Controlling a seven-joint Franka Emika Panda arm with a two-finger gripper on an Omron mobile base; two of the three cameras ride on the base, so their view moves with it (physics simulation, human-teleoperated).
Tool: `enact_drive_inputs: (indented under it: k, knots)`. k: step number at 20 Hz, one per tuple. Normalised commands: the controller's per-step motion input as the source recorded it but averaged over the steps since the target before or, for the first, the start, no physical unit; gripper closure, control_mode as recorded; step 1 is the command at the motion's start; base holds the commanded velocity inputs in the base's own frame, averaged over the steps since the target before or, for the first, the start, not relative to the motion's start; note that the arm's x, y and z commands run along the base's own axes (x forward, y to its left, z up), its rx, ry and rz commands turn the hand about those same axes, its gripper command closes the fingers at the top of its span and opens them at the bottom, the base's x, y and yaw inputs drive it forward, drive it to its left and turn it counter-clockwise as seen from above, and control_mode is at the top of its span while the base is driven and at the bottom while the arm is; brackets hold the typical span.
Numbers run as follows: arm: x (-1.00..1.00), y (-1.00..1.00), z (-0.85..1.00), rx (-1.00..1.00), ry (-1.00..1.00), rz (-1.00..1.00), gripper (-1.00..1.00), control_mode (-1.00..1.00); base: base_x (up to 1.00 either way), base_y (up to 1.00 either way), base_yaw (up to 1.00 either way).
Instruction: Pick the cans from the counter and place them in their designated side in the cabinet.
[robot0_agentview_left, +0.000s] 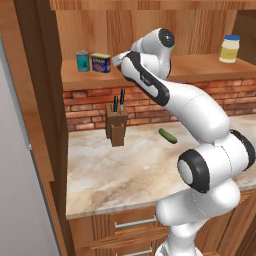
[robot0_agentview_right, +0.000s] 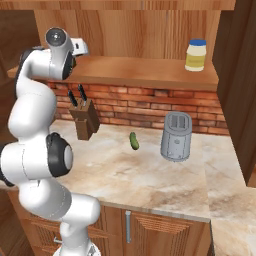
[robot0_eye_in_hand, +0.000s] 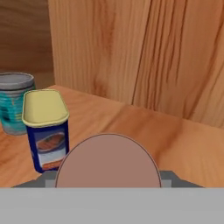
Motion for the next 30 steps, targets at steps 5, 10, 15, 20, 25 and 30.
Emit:
enact_drive_inputs:
  k: [5,10,15,20,25,30]
  knots:
    - [0.17,0.09,-0.1,-0.03,0.01,0.06,1.0,-1.0,0.0,0.0,0.0]
    - [0.15,0.08,-0.11,-0.03,0.01,0.05,1.0,-1.0,0.0,0.0,0.0]
    - [0.14,0.05,-0.15,-0.04,0.02,0.05,1.0,-1.0,0.0,0.0,0.0]
    - [0.15,0.07,-0.18,-0.04,0.02,0.05,1.0,-1.0,0.0,0.0,0.0]
    - [0.16,0.09,-0.2,-0.05,0.03,0.05,1.0,-1.0,0.0,0.0,0.0]
    - [0.17,0.12,-0.21,-0.05,0.03,0.05,1.0,-1.0,0.0,0.0,0.0]
